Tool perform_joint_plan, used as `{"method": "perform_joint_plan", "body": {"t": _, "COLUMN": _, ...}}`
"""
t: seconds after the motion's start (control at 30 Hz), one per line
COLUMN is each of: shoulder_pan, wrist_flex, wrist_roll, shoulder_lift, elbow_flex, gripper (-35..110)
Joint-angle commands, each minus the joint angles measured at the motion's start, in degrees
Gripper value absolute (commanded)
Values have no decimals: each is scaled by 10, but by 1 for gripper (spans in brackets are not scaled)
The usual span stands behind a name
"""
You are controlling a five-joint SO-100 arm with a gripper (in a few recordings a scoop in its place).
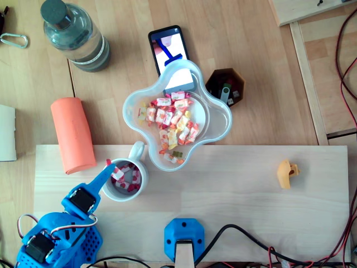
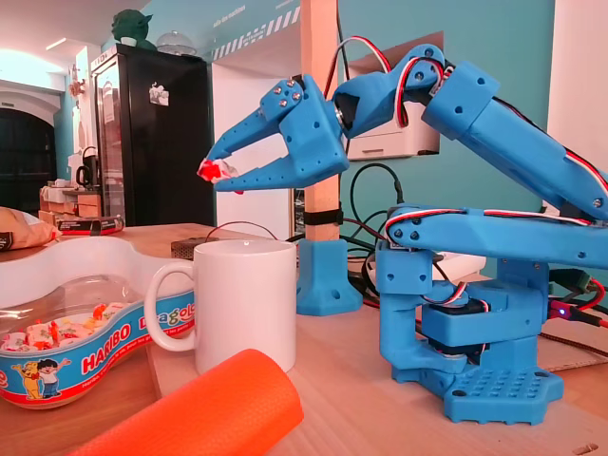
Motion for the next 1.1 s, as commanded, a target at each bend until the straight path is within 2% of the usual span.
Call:
{"method": "perform_joint_plan", "body": {"t": 0.0, "shoulder_pan": 7, "wrist_flex": 2, "wrist_roll": 8, "shoulder_lift": 3, "elbow_flex": 17, "gripper": -3}}
{"method": "perform_joint_plan", "body": {"t": 0.47, "shoulder_pan": 10, "wrist_flex": 1, "wrist_roll": 9, "shoulder_lift": 4, "elbow_flex": 37, "gripper": -3}}
{"method": "perform_joint_plan", "body": {"t": 0.73, "shoulder_pan": 102, "wrist_flex": 1, "wrist_roll": 15, "shoulder_lift": 4, "elbow_flex": 56, "gripper": -2}}
{"method": "perform_joint_plan", "body": {"t": 1.07, "shoulder_pan": 105, "wrist_flex": 1, "wrist_roll": 18, "shoulder_lift": 31, "elbow_flex": 61, "gripper": -2}}
